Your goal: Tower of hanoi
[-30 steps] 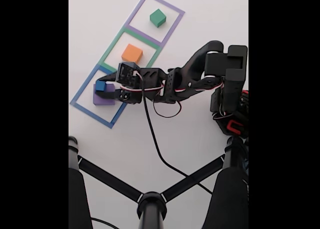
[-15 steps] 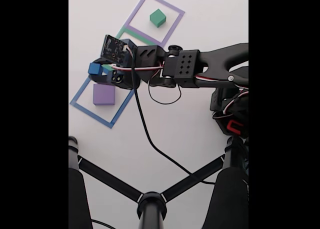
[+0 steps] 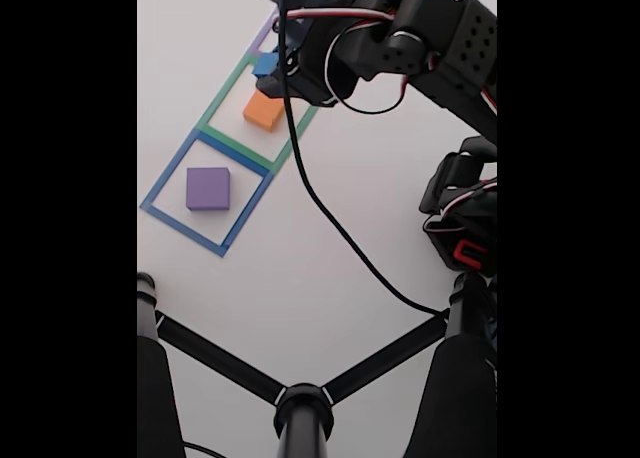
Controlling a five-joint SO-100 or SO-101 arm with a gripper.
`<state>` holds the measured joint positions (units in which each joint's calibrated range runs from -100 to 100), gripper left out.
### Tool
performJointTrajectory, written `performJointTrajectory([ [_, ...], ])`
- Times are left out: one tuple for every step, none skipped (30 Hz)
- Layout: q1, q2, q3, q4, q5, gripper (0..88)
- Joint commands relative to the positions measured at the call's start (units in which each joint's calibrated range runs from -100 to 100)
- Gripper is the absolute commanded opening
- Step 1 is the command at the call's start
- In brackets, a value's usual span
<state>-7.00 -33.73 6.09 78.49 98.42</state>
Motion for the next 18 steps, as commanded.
performJointTrajectory([
  [3.1, -0.3, -11.0, 8.6, -3.9, 5.1],
  [4.2, -0.3, -12.0, 9.6, -4.5, 5.1],
  [5.2, -0.3, -12.7, 10.5, -4.7, 5.1],
  [6.4, -0.4, -13.2, 11.0, -4.9, 5.1],
  [7.5, -0.4, -13.5, 11.3, -5.0, 5.1],
  [8.9, -0.4, -13.6, 11.5, -5.0, 5.1],
  [10.1, -0.4, -13.6, 11.6, -4.9, 5.1],
  [11.4, -0.4, -13.6, 11.6, -4.5, 5.1],
  [12.6, -0.4, -13.6, 11.6, -3.9, 5.1],
  [14.1, -0.4, -13.5, 11.3, -3.4, 5.1],
  [15.3, -0.4, -13.3, 11.1, -2.7, 5.1],
  [16.6, -0.4, -13.0, 11.1, -1.5, 5.0],
  [18.1, -0.4, -12.6, 10.8, -0.1, 4.9],
  [19.2, -0.4, -12.0, 10.3, 0.7, 4.9],
  [20.6, -0.4, -11.4, 9.9, 1.6, 4.9],
  [21.7, -0.4, -10.7, 9.4, 1.6, 4.9],
  [22.8, -0.4, -9.7, 8.7, 1.6, 4.9],
  [23.7, -0.6, -8.8, 8.2, 1.6, 4.8],
])
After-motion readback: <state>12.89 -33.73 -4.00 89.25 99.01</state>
